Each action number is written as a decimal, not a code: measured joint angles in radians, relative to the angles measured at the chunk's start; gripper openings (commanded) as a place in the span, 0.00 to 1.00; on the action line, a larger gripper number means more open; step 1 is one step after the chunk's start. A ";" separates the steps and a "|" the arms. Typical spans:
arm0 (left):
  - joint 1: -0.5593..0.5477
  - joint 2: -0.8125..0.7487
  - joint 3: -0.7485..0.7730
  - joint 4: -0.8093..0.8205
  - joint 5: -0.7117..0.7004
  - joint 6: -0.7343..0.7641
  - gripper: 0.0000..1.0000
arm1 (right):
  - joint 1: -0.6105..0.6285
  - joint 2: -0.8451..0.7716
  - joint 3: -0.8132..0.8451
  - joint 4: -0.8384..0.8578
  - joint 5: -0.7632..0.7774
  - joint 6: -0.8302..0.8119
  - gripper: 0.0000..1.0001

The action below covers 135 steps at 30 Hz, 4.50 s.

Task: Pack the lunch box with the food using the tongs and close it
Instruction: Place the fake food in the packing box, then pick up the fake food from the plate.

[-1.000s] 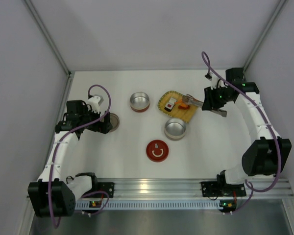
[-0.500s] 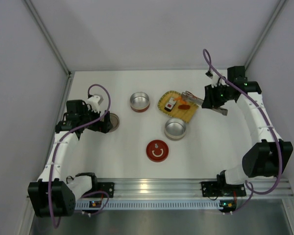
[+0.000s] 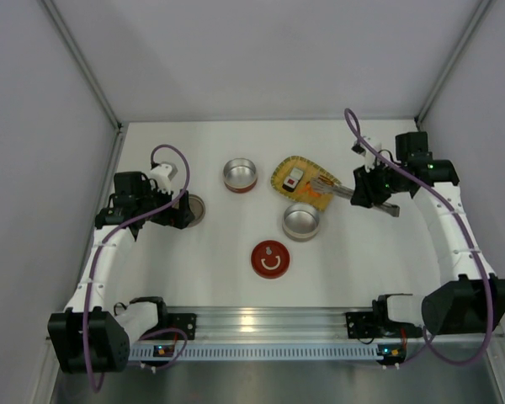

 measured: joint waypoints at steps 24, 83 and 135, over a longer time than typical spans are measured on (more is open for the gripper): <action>0.000 0.000 0.000 0.000 0.000 0.000 0.98 | 0.169 -0.046 -0.188 -0.029 0.103 -0.056 0.00; 0.000 0.004 0.000 0.000 0.000 0.006 0.98 | 0.176 0.228 0.067 0.126 0.327 -0.296 0.42; 0.000 0.032 0.000 0.015 -0.003 0.008 0.98 | 0.164 0.326 0.133 0.134 0.327 -0.362 0.02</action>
